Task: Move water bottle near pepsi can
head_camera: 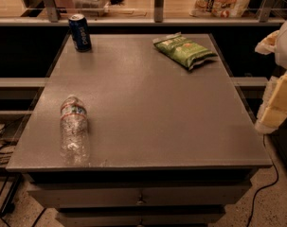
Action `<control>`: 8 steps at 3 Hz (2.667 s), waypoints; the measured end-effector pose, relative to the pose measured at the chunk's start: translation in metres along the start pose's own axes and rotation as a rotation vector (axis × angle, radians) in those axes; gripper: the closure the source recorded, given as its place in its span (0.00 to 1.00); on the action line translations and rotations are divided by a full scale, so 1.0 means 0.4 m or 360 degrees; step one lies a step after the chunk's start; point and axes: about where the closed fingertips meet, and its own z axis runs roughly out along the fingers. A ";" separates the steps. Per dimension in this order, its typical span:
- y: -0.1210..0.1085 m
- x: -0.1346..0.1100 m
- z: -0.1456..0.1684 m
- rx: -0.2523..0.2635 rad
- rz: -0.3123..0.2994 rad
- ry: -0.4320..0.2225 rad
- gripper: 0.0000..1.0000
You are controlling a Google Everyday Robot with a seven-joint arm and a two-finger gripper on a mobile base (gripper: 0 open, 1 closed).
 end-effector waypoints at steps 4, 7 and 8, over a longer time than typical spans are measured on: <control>-0.037 -0.192 0.056 -0.0013 0.0550 -0.0211 0.00; 0.020 -0.327 0.094 -0.0181 0.0610 -0.0317 0.00; 0.052 -0.393 0.111 -0.0276 0.0722 -0.0393 0.00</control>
Offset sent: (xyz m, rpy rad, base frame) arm 0.0274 0.0288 -0.0112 0.1538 0.0477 -0.2953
